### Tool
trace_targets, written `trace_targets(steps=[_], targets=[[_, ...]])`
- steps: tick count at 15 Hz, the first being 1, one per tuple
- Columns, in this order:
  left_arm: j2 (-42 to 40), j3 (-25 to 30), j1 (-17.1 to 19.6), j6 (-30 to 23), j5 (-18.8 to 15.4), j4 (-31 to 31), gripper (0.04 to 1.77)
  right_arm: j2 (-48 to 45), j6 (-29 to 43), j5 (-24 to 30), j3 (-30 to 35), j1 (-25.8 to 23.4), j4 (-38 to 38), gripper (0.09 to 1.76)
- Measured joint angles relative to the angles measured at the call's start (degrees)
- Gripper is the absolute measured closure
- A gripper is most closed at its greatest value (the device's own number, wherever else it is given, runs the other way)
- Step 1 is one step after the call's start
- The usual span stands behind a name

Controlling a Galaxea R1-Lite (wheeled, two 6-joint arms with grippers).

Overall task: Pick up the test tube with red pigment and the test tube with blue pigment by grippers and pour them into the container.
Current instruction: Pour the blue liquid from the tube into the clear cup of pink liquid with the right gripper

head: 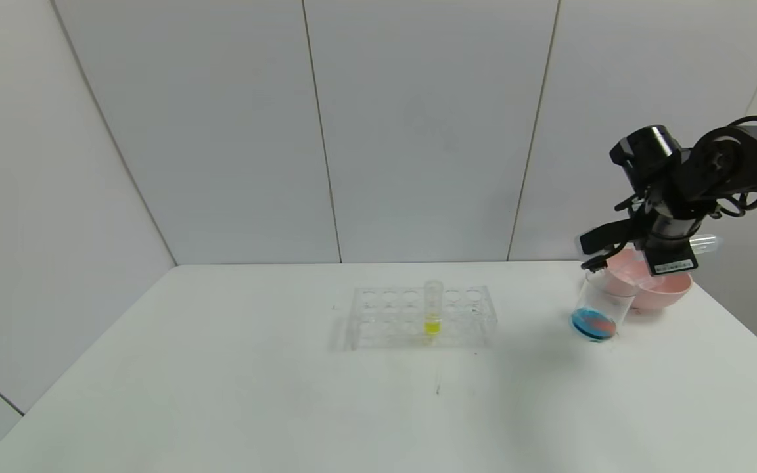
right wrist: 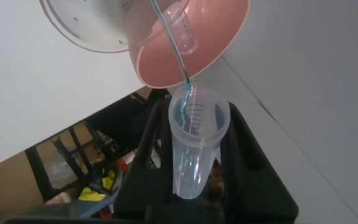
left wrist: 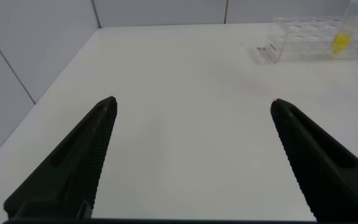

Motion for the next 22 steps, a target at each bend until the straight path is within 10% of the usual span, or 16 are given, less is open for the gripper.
trace_targets(steps=[10,22], targets=[[-0.02,0.0,0.0,0.0,0.0,-0.02,0.05,-0.79,1.46,-0.84,0.09,0.71,0.3,1.35],[-0.02,0.0,0.0,0.0,0.0,-0.02,0.05,-8.22,46.42,48.25,9.62,-7.5,-11.17,1.35]])
